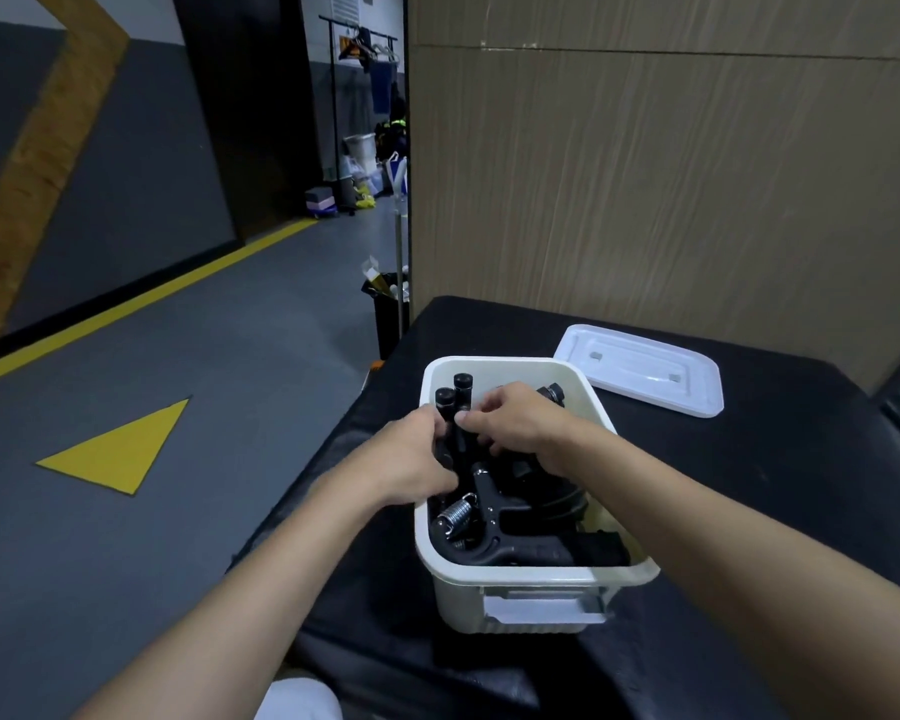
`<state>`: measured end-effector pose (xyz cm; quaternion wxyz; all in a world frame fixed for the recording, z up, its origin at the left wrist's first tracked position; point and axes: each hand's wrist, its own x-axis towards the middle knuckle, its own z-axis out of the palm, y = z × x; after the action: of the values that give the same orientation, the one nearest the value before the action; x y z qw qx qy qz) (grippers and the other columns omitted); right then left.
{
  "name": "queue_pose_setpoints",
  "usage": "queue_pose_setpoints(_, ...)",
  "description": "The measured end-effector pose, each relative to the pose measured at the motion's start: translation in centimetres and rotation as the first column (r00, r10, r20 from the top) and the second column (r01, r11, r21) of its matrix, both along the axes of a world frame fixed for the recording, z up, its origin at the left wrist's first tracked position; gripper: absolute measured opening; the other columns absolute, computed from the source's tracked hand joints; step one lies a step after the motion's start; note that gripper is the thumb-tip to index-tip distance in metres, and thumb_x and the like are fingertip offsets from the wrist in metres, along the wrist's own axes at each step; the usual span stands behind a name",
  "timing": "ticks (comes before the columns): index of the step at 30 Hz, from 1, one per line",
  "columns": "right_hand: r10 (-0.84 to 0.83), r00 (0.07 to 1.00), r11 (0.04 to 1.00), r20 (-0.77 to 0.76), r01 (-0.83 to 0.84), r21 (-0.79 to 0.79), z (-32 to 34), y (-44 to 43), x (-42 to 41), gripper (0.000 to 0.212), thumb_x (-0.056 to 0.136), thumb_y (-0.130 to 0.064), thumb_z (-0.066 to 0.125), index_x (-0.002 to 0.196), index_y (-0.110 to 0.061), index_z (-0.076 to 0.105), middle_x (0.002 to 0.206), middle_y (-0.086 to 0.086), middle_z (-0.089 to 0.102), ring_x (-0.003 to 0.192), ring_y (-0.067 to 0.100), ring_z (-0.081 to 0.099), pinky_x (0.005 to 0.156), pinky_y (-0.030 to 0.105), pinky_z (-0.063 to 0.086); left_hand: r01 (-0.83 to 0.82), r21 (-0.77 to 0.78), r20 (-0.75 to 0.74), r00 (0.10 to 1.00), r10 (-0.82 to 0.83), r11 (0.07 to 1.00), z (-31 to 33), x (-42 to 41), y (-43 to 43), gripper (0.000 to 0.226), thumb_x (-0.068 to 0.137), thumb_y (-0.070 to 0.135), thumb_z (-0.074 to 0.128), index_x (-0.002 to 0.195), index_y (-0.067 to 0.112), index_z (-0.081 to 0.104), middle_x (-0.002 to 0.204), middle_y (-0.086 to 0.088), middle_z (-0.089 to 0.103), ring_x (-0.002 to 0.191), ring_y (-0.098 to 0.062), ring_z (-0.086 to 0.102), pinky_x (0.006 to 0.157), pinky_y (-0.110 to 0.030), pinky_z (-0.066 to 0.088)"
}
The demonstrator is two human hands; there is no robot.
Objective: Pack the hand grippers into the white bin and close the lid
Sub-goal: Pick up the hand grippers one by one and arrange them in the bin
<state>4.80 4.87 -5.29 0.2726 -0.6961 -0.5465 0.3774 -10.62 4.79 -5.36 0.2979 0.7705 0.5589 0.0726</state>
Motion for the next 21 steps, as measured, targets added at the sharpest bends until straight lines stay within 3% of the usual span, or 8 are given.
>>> queue_pose_setpoints(3, -0.046, 0.997, 0.998, -0.064, 0.043, -0.052, 0.3, 0.3, 0.3, 0.02, 0.087, -0.025, 0.072, 0.074, -0.014, 0.062, 0.067, 0.003, 0.059, 0.053, 0.013, 0.05, 0.05, 0.021, 0.044, 0.062, 0.093, -0.201, 0.979, -0.042, 0.994, 0.5, 0.2, 0.4, 0.045, 0.078, 0.02, 0.068, 0.119, 0.022, 0.05, 0.087, 0.005, 0.055, 0.073, -0.012, 0.058, 0.058, -0.028, 0.048)
queue_pose_setpoints(7, -0.075, 0.996, 0.992, -0.053, 0.068, -0.109, 0.9, 0.2, 0.5, 0.015, 0.085, -0.022, 0.074, 0.084, -0.012, 0.063, 0.066, 0.003, 0.058, 0.05, 0.012, 0.049, 0.034, 0.014, 0.032, 0.121, 0.279, -0.249, 0.967, -0.051, 0.953, 0.0, 0.9, 0.8, 0.031, 0.078, 0.016, 0.07, 0.109, 0.014, 0.063, 0.096, -0.006, 0.067, 0.088, -0.026, 0.065, 0.074, -0.039, 0.058)
queue_pose_setpoints(12, -0.108, 0.987, 0.984, -0.122, 0.088, -0.157, 0.7, -0.1, 0.2, 0.019, 0.088, -0.018, 0.071, 0.074, -0.011, 0.06, 0.064, 0.003, 0.054, 0.048, 0.012, 0.046, 0.038, 0.018, 0.03, 0.159, 0.43, -0.209, 0.975, -0.074, 0.889, -0.5, 0.8, 1.2, 0.025, 0.078, 0.016, 0.069, 0.103, 0.018, 0.065, 0.108, -0.003, 0.052, 0.093, -0.032, 0.062, 0.076, -0.042, 0.054)
queue_pose_setpoints(16, -0.151, 0.97, 0.98, -0.192, 0.121, -0.156, 0.6, -0.2, -0.1, 0.019, 0.089, -0.016, 0.07, 0.075, -0.008, 0.06, 0.068, 0.006, 0.056, 0.049, 0.013, 0.048, 0.041, 0.022, 0.033, 0.159, 0.52, -0.17, 0.982, -0.081, 0.839, -0.7, 0.5, 1.8, 0.011, 0.075, 0.016, 0.066, 0.085, 0.019, 0.063, 0.092, 0.005, 0.061, 0.088, -0.027, 0.061, 0.068, -0.036, 0.049)
queue_pose_setpoints(21, -0.184, 0.956, 0.982, -0.228, 0.172, -0.074, -0.5, 0.1, -0.1, 0.021, 0.091, -0.021, 0.065, 0.077, -0.009, 0.058, 0.064, 0.006, 0.052, 0.046, 0.013, 0.045, 0.04, 0.021, 0.032, 0.174, 0.656, -0.218, 0.975, -0.037, 0.735, -1.6, 0.3, 2.1, 0.011, 0.077, 0.025, 0.066, 0.087, 0.022, 0.066, 0.085, 0.006, 0.066, 0.088, -0.019, 0.062, 0.079, -0.034, 0.038)
